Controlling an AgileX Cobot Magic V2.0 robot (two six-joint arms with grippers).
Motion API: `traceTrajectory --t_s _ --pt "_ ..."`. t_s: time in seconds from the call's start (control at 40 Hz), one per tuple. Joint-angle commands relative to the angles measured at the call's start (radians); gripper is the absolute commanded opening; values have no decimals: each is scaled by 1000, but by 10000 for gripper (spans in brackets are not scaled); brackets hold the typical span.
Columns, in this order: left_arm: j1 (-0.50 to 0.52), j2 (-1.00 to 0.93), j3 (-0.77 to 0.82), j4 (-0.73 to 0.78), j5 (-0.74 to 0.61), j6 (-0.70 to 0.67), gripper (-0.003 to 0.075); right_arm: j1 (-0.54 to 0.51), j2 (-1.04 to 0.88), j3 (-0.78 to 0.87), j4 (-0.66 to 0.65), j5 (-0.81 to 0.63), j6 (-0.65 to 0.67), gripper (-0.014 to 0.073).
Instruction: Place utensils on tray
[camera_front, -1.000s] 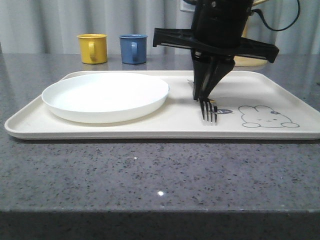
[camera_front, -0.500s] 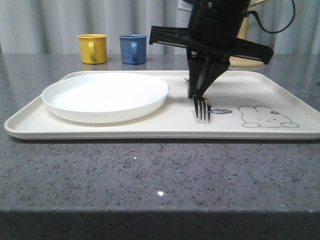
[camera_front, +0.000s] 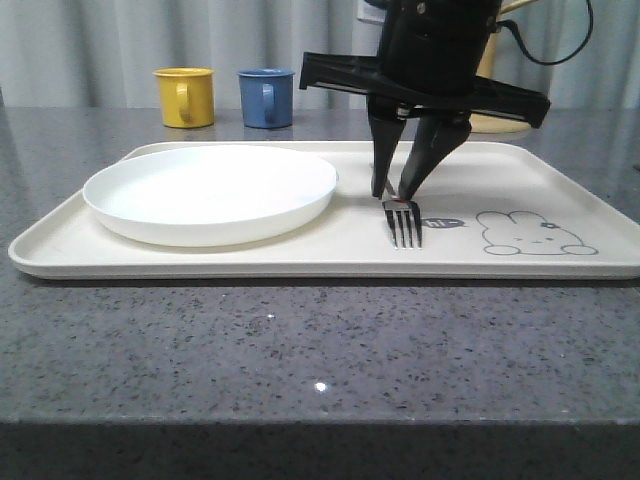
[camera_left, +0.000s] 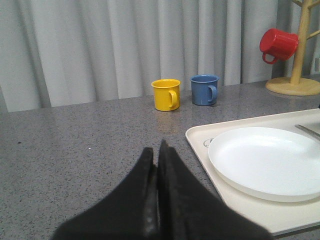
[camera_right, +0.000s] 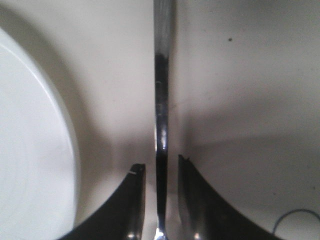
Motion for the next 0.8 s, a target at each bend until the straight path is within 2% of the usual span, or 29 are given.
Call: traceTrajectory --t_s 0.0,0.17,0.3,0.55,0.78 --pt "0 12 -26 -11 -72 -9 -18 -15 -53 -87 -14 38 -3 207" --pt "0 12 -26 -11 -73 -9 -18 -42 -53 -235 -108 204 -12 207" --pt "0 12 -26 -11 -73 -9 -18 -62 -53 -316 -191 368 -122 203" --pt "0 12 -26 -11 -77 -9 -18 -156 -92 -301 -170 368 -275 209" --pt "0 12 -26 -11 -77 -9 -18 -337 -207 -101 -167 366 -381 296"
